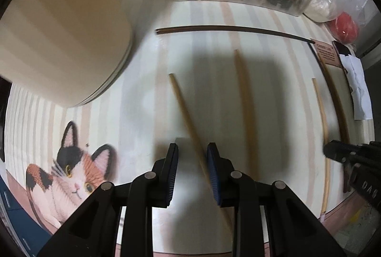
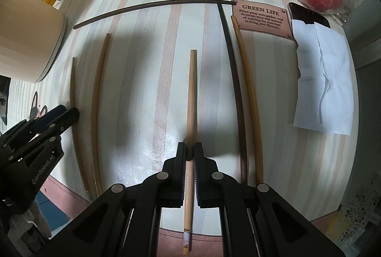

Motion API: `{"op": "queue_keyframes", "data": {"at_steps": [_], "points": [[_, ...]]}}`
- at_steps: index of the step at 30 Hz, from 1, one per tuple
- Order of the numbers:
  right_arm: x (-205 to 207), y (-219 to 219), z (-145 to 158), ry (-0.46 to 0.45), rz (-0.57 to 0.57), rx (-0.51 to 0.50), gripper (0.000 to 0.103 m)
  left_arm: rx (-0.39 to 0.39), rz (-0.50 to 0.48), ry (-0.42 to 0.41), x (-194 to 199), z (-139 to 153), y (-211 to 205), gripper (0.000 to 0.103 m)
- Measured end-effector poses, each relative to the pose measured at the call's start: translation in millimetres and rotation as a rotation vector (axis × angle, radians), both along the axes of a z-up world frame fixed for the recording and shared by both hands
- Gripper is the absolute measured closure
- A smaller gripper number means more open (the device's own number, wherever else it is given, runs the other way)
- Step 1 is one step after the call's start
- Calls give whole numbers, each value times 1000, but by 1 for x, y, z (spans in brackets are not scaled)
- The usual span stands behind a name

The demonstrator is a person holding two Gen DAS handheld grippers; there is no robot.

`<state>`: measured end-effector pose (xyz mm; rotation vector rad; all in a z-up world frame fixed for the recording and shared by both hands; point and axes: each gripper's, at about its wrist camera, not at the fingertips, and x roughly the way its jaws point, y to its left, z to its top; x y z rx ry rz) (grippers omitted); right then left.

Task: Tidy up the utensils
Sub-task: 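Lower the left tool onto another light chopstick and close it, then lift both held light chopsticks up over the cream holder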

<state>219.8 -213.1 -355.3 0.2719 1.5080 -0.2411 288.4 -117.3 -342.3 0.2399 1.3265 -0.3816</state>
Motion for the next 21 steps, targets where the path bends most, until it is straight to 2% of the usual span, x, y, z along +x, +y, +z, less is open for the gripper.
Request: {"op": "queue_keyframes", "data": {"at_steps": [1, 3, 8, 10, 12, 15, 17, 21], "points": [[-1, -1, -1, 1, 4, 0, 96, -1, 14, 4, 1, -1, 3, 92], [0, -2, -1, 3, 8, 2, 96, -19, 57, 25, 2, -2, 10, 98], [1, 7, -2, 1, 47, 55, 96, -61, 142, 72, -3, -4, 30, 99], [2, 13, -4, 10, 67, 71, 96, -67, 151, 90, -11, -4, 36, 99], [3, 16, -4, 22, 89, 59, 96, -74, 159, 113, -22, -4, 59, 99], [9, 15, -5, 56, 116, 65, 96, -85, 161, 129, -32, -8, 64, 98], [14, 15, -5, 87, 127, 74, 96, -93, 179, 139, -30, -9, 65, 94], [21, 15, -6, 130, 148, 69, 96, -70, 176, 141, -31, -8, 81, 94]]}}
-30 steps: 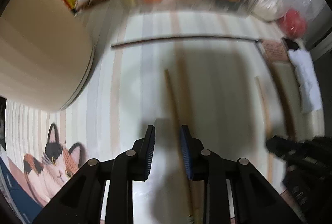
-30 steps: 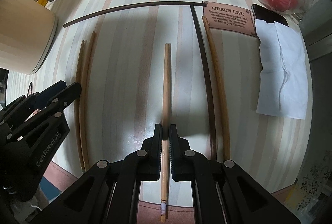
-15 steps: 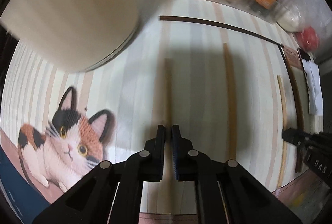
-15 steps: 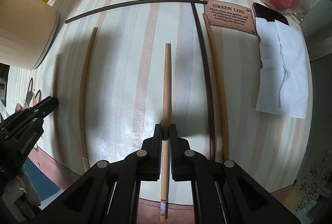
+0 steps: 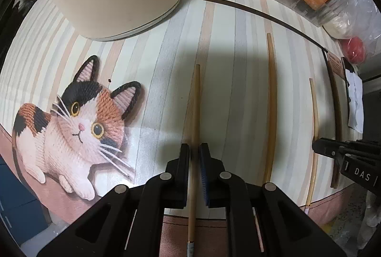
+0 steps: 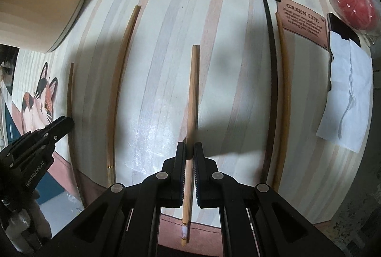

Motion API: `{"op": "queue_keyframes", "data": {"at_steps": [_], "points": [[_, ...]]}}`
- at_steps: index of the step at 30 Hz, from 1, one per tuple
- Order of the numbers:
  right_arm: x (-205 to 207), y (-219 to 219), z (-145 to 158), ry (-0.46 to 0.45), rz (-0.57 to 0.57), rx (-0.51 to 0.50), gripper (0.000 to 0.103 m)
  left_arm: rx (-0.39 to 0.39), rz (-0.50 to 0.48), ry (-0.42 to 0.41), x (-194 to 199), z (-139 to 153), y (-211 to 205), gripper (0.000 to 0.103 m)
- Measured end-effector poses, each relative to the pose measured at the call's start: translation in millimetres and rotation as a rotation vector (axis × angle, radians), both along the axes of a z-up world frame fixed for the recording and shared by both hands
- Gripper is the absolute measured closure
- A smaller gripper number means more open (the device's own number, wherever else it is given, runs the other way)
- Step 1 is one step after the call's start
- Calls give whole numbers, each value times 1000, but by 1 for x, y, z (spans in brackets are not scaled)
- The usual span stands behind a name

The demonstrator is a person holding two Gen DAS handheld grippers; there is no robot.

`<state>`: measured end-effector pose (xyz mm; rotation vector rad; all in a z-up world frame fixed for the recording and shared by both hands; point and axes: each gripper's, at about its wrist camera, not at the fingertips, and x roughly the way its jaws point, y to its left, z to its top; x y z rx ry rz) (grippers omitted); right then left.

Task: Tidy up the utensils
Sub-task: 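Lift both held light chopsticks up over the cream holder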

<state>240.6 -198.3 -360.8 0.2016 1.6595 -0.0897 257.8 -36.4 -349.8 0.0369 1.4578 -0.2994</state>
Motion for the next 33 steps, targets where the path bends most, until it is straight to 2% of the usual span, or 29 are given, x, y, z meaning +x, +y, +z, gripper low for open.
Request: {"op": "queue_keyframes", "data": {"at_steps": [9, 13, 16, 20, 24, 33], "points": [[3, -2, 2, 25, -8, 9, 96, -16, 35, 3, -2, 9, 2, 94], [9, -10, 3, 32, -23, 28, 96, -14, 19, -26, 4, 8, 1, 94], [10, -11, 5, 21, -20, 11, 96, 8, 11, -29, 4, 9, 0, 98], [3, -7, 10, -27, -25, -21, 97, 8, 36, -49, -2, 16, 5, 99], [-13, -12, 25, -106, -87, 17, 97, -29, 52, -117, -12, 51, 9, 99], [-23, -3, 95, -310, -55, 23, 97, -84, 79, -291, -29, 131, 32, 99]]}}
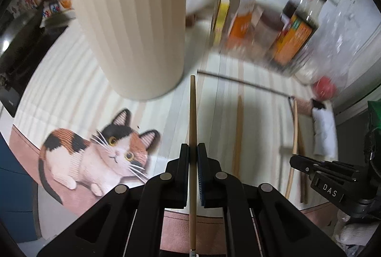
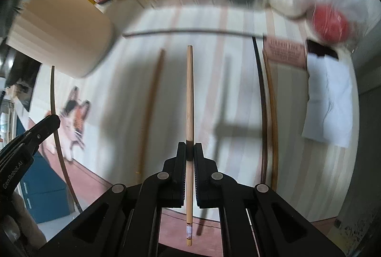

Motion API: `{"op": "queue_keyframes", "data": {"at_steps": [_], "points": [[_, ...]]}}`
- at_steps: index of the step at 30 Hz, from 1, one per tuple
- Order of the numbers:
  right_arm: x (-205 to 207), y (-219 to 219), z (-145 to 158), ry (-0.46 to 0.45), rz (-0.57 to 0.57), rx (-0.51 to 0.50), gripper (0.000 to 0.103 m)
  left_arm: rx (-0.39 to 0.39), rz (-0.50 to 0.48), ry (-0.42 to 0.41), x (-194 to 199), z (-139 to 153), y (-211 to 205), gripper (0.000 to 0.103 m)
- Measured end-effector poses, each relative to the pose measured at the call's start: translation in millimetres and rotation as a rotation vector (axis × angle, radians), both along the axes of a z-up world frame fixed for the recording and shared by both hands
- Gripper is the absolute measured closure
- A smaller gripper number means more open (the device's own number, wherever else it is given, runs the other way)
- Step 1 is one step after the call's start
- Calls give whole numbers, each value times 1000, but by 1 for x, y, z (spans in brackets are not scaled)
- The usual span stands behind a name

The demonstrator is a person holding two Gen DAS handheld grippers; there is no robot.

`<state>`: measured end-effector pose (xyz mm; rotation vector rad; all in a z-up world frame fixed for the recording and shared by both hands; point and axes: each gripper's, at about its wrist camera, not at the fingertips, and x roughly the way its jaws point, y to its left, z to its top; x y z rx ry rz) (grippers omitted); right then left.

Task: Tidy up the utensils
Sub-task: 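Lift both held light chopsticks up over the cream holder, then lower the chopsticks into the holder and open both tools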

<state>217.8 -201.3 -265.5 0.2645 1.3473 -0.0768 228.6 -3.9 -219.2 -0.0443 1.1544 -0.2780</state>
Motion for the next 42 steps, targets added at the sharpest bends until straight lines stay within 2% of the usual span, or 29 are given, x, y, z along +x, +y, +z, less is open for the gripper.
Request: {"op": "queue_keyframes", "data": {"at_steps": [4, 5, 8, 11, 14, 16, 20, 24, 31, 37, 42], "points": [[-5, 5, 36, -111, 8, 35, 97, -42, 24, -75, 0, 35, 11, 99], [-3, 7, 54, -153, 10, 49, 97, -52, 31, -95, 1, 44, 12, 99], [13, 19, 81, -241, 18, 83, 97, -105, 50, -189, 8, 91, 21, 99], [37, 33, 131, -350, 56, 131, 97, -150, 69, -264, 21, 133, 30, 99], [65, 49, 176, -447, 96, 154, 97, -183, 111, -351, 47, 177, 43, 99], [81, 60, 198, -497, 111, 153, 97, -185, 135, -389, 65, 196, 50, 99], [131, 86, 229, -578, 142, 148, 97, -171, 198, -437, 109, 218, 65, 99], [176, 105, 236, -602, 147, 143, 97, -155, 249, -434, 155, 216, 79, 99], [236, 133, 205, -574, 173, 129, 97, -145, 302, -344, 216, 170, 98, 99], [252, 147, 169, -513, 211, 124, 97, -137, 317, -256, 224, 127, 101, 99], [258, 154, 147, -461, 244, 114, 97, -136, 325, -218, 223, 111, 103, 99]]}}
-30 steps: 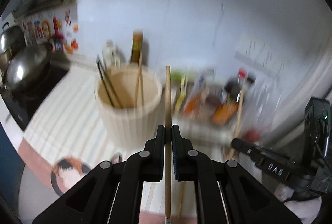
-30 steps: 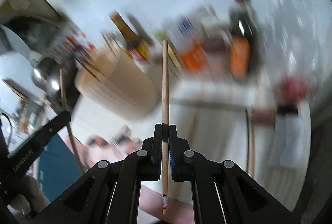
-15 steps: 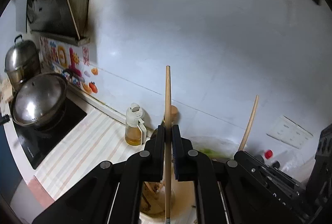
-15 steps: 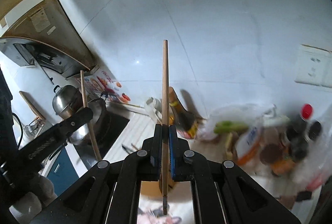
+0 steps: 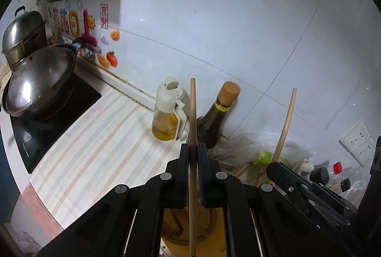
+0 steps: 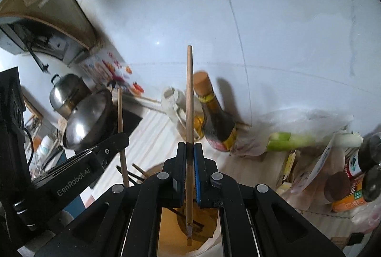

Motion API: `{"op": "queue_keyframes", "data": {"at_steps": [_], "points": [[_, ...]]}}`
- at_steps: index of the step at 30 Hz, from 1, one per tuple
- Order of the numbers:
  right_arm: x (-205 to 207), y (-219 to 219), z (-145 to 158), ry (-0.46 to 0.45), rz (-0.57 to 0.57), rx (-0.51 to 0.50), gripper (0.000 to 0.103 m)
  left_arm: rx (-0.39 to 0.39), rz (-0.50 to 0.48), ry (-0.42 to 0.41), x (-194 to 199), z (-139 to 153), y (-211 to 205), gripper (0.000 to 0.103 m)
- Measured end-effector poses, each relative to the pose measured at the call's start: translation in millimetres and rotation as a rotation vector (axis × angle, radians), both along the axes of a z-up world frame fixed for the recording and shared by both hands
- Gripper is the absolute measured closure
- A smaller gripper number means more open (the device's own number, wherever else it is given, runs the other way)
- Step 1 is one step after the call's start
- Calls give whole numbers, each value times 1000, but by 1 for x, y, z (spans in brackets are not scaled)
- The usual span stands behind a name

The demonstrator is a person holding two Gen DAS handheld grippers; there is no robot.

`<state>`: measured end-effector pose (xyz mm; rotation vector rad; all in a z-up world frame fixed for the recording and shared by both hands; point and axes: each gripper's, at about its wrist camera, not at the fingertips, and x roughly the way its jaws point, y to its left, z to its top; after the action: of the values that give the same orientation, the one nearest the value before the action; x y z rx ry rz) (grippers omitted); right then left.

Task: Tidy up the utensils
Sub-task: 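Lower the chopsticks into the holder and open both tools, then move both open tools back down to the chopsticks on the cloth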

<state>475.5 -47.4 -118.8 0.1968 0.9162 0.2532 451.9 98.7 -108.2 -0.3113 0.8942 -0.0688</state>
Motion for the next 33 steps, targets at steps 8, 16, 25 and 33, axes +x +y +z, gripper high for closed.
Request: {"op": "queue_keyframes", "data": {"at_steps": [8, 16, 25, 33], "points": [[-2, -5, -1, -15, -19, 3, 97, -19, 19, -50, 11, 14, 1, 99], [-5, -4, -2, -8, -7, -27, 97, 29, -9, -9, 15, -4, -8, 99], [-1, 3, -15, 114, 69, -45, 94, -17, -19, 103, 4, -8, 0, 93], [-21, -17, 19, 61, 24, 1, 72, 105, 73, 27, -45, 26, 14, 19]]}}
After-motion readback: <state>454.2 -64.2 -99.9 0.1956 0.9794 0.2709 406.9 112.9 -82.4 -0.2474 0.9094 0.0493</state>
